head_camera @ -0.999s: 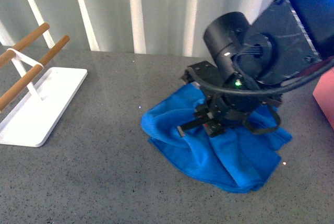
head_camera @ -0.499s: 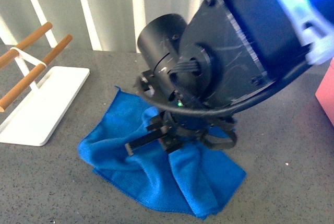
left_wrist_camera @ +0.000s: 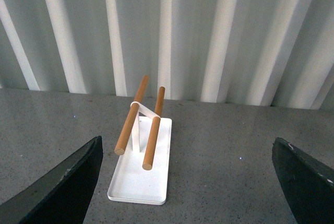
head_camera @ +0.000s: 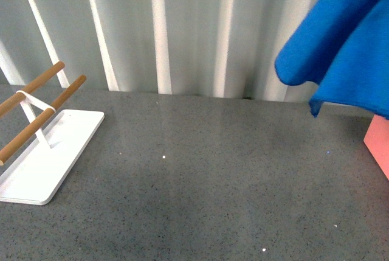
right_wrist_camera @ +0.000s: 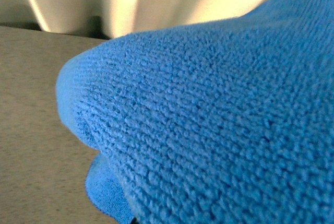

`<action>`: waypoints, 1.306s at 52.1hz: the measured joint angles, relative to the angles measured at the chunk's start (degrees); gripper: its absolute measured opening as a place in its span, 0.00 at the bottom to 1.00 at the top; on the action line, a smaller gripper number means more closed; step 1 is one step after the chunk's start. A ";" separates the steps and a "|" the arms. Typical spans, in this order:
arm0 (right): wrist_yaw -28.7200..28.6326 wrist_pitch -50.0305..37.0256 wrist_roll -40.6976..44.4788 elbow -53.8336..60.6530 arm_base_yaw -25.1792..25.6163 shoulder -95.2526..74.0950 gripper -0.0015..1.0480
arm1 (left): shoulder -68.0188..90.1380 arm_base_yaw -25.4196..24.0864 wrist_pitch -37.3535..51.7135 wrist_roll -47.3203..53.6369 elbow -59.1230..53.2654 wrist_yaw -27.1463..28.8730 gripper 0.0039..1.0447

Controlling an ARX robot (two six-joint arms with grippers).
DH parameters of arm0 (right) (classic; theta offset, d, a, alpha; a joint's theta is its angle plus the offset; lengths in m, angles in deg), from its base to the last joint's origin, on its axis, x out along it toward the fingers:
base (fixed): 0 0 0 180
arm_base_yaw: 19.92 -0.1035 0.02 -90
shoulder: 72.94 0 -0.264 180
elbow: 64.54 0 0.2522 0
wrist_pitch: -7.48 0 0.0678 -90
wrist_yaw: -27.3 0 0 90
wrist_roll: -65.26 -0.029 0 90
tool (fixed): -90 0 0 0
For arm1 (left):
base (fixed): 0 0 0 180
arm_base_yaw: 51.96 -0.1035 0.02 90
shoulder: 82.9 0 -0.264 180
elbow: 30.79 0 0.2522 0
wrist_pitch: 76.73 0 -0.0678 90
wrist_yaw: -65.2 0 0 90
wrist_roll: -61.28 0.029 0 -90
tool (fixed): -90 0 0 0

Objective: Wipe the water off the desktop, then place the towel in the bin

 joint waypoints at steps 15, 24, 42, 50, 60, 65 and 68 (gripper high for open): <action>9.99 6.93 8.39 4.94 7.65 10.43 0.04 | 0.00 0.00 0.00 0.00 0.00 0.00 0.94; 7.30 10.38 10.32 6.47 14.99 12.44 0.04 | 0.00 0.00 0.00 0.00 0.00 0.00 0.94; -4.52 1.51 28.24 11.41 27.67 9.77 0.04 | 0.00 0.00 0.00 0.00 0.00 0.00 0.94; -6.25 0.85 30.25 11.72 29.49 8.98 0.04 | 0.00 0.00 0.00 0.00 0.00 0.00 0.94; -7.82 -1.75 31.63 14.82 29.97 9.20 0.04 | 0.00 0.00 0.00 0.00 0.00 0.00 0.94; -8.70 -1.97 32.09 16.70 29.97 9.22 0.12 | 0.00 0.00 0.00 0.00 0.00 0.00 0.94; -8.72 -1.97 32.28 17.22 29.99 9.22 0.21 | 0.00 0.00 0.00 0.00 0.00 0.00 0.94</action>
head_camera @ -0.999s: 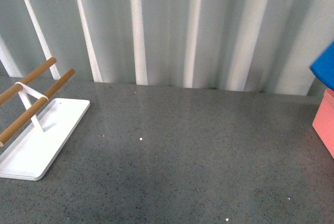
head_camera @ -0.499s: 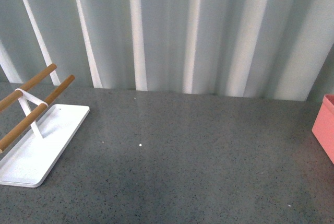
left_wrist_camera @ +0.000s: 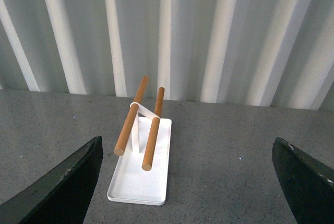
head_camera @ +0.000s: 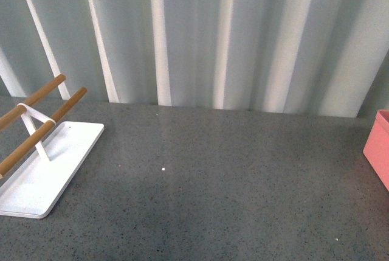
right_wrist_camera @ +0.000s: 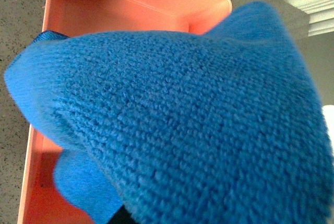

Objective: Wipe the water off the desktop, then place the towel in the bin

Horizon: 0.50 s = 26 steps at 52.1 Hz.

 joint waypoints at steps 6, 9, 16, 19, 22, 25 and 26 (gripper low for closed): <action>0.11 -0.07 0.15 0.02 0.09 0.07 0.38 | 0.00 0.00 0.00 0.00 0.00 0.00 0.94; 0.09 -0.07 0.17 0.02 0.11 0.09 0.48 | 0.00 0.00 0.00 0.00 0.00 0.00 0.94; 0.07 -0.07 0.20 0.02 0.11 0.09 0.68 | 0.00 0.00 0.00 0.00 0.00 0.00 0.94; 0.09 -0.07 0.20 0.02 0.11 0.09 0.77 | 0.00 0.00 0.00 0.00 0.00 0.00 0.94; 0.09 -0.07 0.20 0.02 0.11 0.11 0.85 | 0.00 0.00 0.00 0.00 0.00 0.00 0.94; 0.09 -0.07 0.20 0.02 0.11 0.11 0.93 | 0.00 0.00 0.00 0.00 0.00 0.00 0.94; 0.09 -0.07 0.15 0.02 0.11 0.11 0.95 | 0.00 0.00 0.00 0.00 0.00 0.00 0.94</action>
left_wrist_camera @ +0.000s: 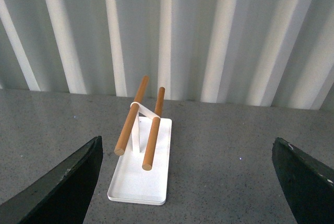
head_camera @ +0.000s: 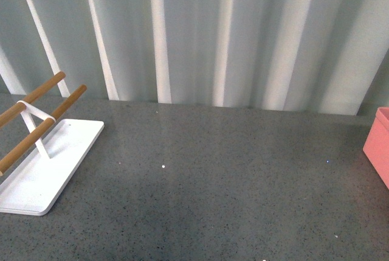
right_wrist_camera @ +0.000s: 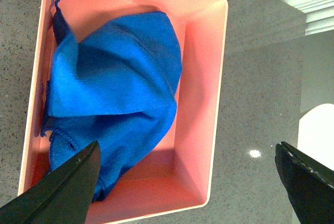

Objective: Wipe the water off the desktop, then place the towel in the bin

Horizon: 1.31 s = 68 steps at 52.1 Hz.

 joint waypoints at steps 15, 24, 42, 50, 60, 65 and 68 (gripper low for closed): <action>0.00 -0.02 0.07 0.00 0.00 0.00 0.93 | 0.00 0.00 0.00 0.00 0.00 0.00 0.94; 0.00 -0.02 0.07 0.00 0.00 0.00 0.93 | 0.00 0.00 0.00 0.00 0.00 0.00 0.94; -29.03 -72.22 -26.05 36.63 -2.21 14.93 0.43 | -0.02 0.00 -0.02 0.02 0.00 0.00 0.94; -26.43 -74.29 -27.80 45.13 -4.83 20.59 0.14 | -0.04 0.00 -0.02 0.02 0.00 0.00 0.94; -24.09 -74.31 -28.17 51.41 -7.02 26.99 0.03 | -0.04 0.00 -0.02 0.02 0.00 0.00 0.94; -23.21 -73.29 -28.17 54.36 -8.31 30.95 0.03 | -0.04 0.00 -0.02 0.02 0.00 0.00 0.94; -22.58 -72.61 -28.17 55.45 -8.66 32.59 0.03 | -0.04 0.00 -0.02 0.02 0.00 -0.02 0.94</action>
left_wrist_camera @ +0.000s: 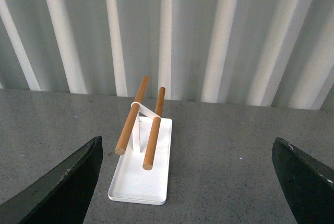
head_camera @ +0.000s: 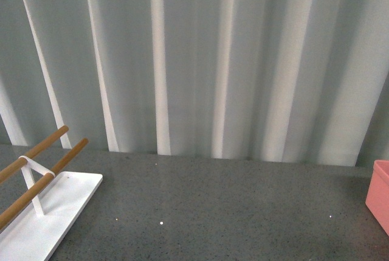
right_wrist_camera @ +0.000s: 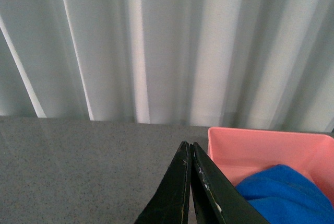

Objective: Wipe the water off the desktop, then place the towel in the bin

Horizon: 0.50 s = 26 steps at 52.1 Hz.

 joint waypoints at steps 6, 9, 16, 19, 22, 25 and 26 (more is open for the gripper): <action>4.26 2.23 -0.02 2.38 -3.89 4.59 0.03 | 0.00 0.00 0.00 0.00 0.00 0.02 0.94; 4.11 3.04 -0.02 3.10 -4.52 6.16 0.03 | 0.00 0.00 0.00 0.00 0.00 0.00 0.94; 4.31 5.75 -0.02 4.57 -4.59 10.40 0.03 | 0.00 0.00 0.00 0.00 0.00 0.02 0.94; 4.33 7.37 -0.02 5.25 -4.59 12.70 0.03 | 0.00 0.00 0.00 0.00 0.00 0.02 0.94; 4.35 8.81 -0.04 5.81 -4.59 14.71 0.03 | 0.00 0.00 0.00 0.00 0.00 0.00 0.94; 4.44 7.39 -0.07 7.30 -4.59 15.61 0.03 | 0.00 0.00 0.00 0.00 0.00 0.02 0.94; 4.44 7.39 -0.09 7.82 -4.59 16.17 0.03 | 0.00 0.00 0.00 0.00 0.00 0.02 0.94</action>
